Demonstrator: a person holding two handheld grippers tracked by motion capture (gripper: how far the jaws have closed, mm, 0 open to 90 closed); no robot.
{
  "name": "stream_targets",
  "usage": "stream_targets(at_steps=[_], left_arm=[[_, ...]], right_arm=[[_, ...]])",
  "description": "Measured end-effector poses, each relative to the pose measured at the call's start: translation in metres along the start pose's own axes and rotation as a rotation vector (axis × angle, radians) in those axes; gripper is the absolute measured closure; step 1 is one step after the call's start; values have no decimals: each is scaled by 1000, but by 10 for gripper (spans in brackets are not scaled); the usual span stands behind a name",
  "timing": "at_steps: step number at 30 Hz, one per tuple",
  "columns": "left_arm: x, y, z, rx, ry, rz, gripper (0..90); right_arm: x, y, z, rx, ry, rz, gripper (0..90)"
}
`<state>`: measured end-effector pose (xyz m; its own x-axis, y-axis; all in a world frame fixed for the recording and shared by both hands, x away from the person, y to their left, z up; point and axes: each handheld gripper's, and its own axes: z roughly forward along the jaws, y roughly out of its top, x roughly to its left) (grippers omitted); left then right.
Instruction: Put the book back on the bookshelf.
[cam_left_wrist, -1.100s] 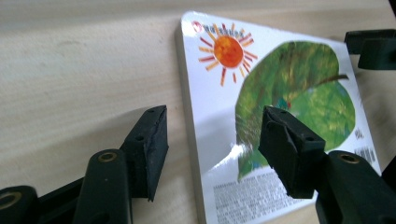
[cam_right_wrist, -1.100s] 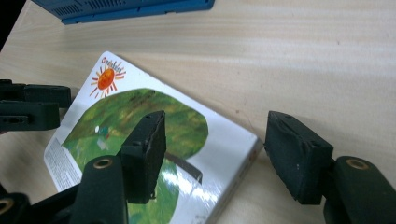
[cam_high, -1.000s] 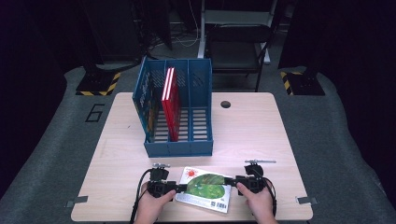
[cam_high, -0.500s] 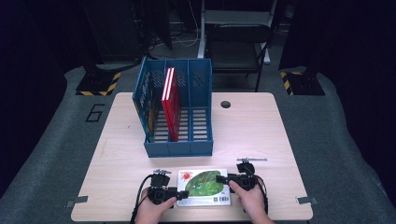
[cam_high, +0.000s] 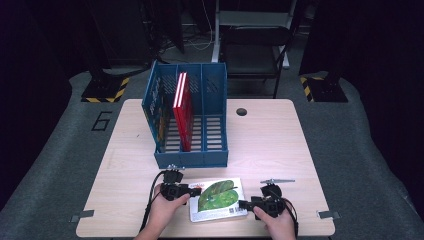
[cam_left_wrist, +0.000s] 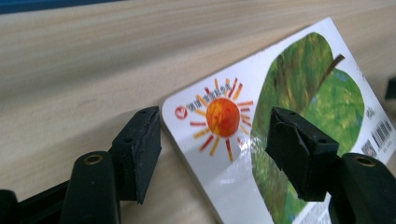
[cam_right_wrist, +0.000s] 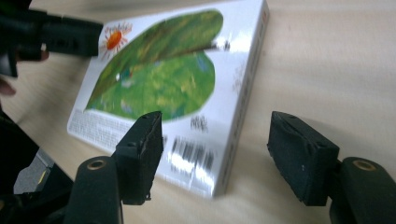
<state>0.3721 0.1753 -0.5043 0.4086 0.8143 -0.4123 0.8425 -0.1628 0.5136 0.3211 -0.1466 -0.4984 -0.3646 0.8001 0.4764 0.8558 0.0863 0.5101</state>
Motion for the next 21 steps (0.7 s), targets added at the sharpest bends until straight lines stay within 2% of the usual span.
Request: stream_targets(at_steps=[1, 2, 3, 5, 7, 8, 10, 12, 13, 14, 16, 19, 21], left_arm=[[-1, 1, 3, -7, 7, 3, 350], [-1, 1, 3, -7, 7, 3, 344], [-1, 4, 4, -1, 16, 17, 344], [-1, 5, 5, 5, 17, 19, 351], [-2, 6, 4, 12, 19, 20, 358], [-3, 5, 4, 9, 26, 24, 358], [-5, 2, 3, 24, 30, 51, 358], [-8, -2, 1, 42, 17, 61, 359], [-8, -2, 1, 42, 17, 61, 358], [-11, -8, -1, 43, 29, 78, 358], [-13, -15, -5, 48, 25, 74, 358], [-17, -21, -9, 62, 24, 75, 358], [-20, -30, -14, 84, 23, 81, 358]], right_arm=[[-1, -5, -2, -3, -4, 4, 355], [-1, -9, -5, 6, -4, 28, 364], [-3, -12, -6, 8, -2, 31, 373], [-5, -16, -7, 13, 7, 26, 381], [-5, -25, -6, 42, 42, 46, 419], [-4, -26, -5, 37, 49, 49, 420], [-1, -27, -2, 39, 64, 48, 419], [1, -25, 1, 35, 67, 54, 393], [2, -24, 2, 22, 57, 41, 376], [3, -21, 3, 20, 47, 39, 375], [2, -16, 6, 15, 34, 27, 367], [0, -11, 10, 1, 35, 27, 360], [-2, 1, 18, -11, 44, 29, 351]])
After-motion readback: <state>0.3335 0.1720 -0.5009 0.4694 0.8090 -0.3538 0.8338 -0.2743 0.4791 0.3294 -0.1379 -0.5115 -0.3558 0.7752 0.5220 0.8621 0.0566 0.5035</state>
